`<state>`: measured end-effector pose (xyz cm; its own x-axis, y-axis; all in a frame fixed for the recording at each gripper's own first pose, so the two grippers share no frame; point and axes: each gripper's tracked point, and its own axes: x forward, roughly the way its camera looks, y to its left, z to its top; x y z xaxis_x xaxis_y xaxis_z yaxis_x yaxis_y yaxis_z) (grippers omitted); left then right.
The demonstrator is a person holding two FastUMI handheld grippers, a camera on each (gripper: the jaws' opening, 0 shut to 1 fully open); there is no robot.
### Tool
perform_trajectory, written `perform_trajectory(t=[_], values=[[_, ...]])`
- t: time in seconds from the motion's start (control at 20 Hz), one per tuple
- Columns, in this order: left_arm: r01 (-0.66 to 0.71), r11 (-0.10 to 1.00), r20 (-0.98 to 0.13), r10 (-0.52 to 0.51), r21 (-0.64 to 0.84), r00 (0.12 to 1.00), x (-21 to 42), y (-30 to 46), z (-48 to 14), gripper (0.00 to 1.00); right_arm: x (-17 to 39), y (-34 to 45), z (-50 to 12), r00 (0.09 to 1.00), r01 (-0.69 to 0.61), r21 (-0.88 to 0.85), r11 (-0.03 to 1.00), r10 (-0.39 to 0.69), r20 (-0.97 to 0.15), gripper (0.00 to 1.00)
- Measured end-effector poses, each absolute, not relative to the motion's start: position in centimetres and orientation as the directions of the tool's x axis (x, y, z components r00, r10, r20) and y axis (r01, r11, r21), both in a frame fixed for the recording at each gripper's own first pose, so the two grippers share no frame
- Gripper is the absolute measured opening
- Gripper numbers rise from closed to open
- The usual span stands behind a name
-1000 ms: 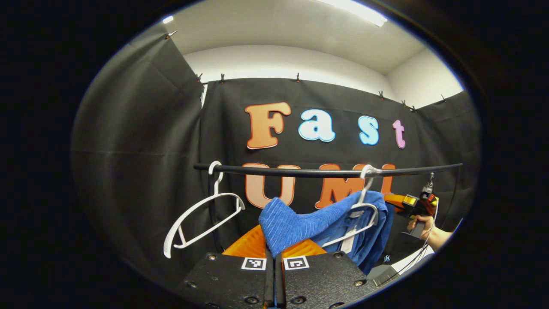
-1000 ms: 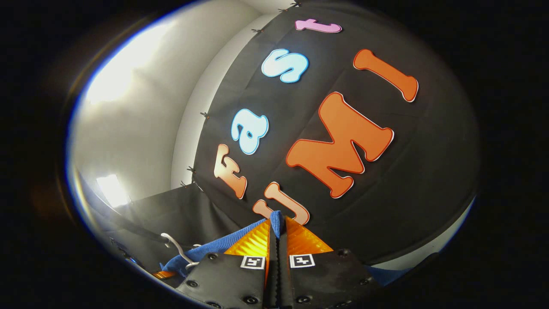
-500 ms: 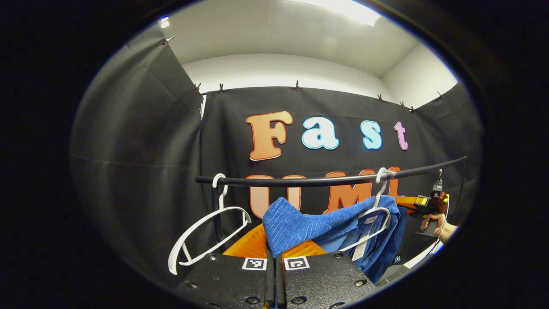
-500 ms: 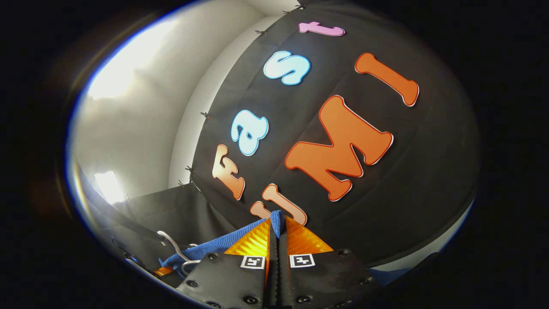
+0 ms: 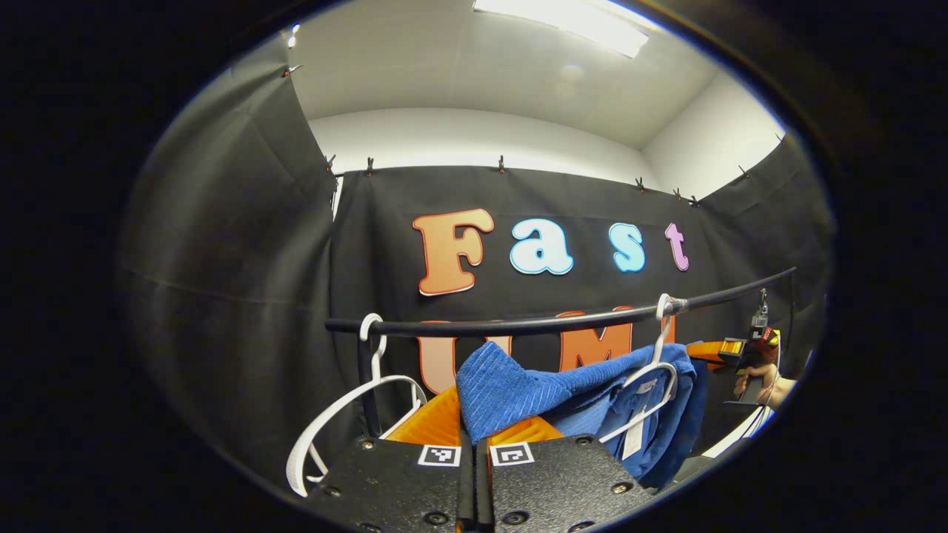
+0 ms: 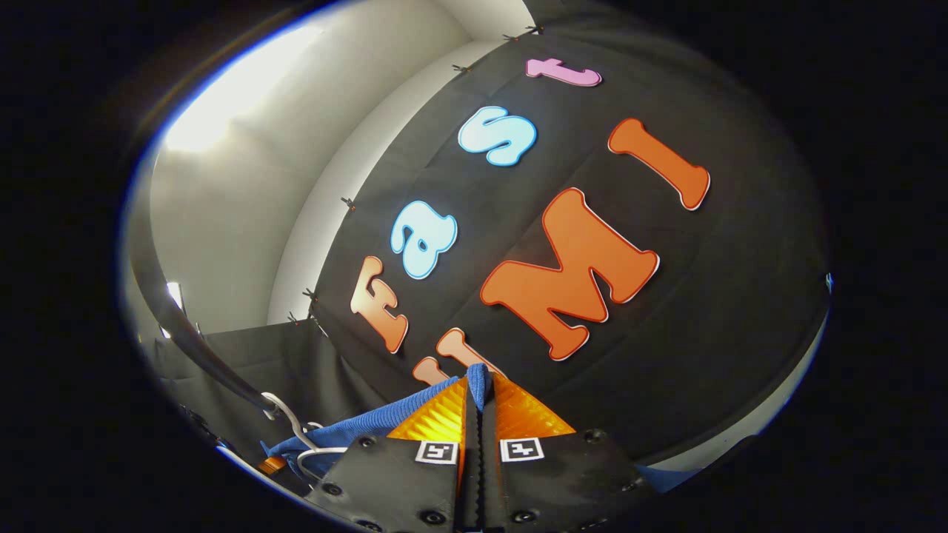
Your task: Grasp the clothes on the hanger with both hands and then place them into the laundry hamper below.
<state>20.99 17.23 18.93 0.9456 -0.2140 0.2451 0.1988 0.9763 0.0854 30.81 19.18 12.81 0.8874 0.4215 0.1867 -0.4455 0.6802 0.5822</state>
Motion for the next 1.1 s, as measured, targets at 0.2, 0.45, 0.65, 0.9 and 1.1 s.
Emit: perform_trajectory(t=[0.2, 0.45, 0.65, 0.9, 1.1], values=[[0.180, 0.981, 0.246, -0.193, 0.074, 0.950, 22.3, 17.4, 18.9, 0.01, 31.8, 19.6, 12.7, 0.889, -0.434, 0.590, 0.681, 0.432, 0.155, 0.02], [0.166, 0.986, 0.115, -0.166, 0.006, 0.979, 23.5, 18.5, 14.1, 0.01, 33.9, 20.2, 10.0, 0.893, -0.395, 0.614, 0.684, 0.444, 0.080, 0.02], [0.158, 0.986, 0.037, -0.156, -0.061, 0.987, 23.0, 18.6, 10.7, 0.01, 33.6, 20.1, 9.0, 0.890, -0.384, 0.644, 0.662, 0.452, 0.067, 0.07], [0.173, 0.982, -0.015, -0.175, -0.081, 0.985, 22.2, 17.6, 7.4, 0.01, 33.7, 18.2, 6.9, 0.916, -0.330, 0.641, 0.693, 0.398, 0.041, 0.07], [0.187, 0.977, -0.080, -0.195, -0.103, 0.978, 22.1, 16.8, 4.0, 0.02, 32.9, 16.6, 4.7, 0.928, -0.285, 0.656, 0.699, 0.372, 0.008, 0.07]])
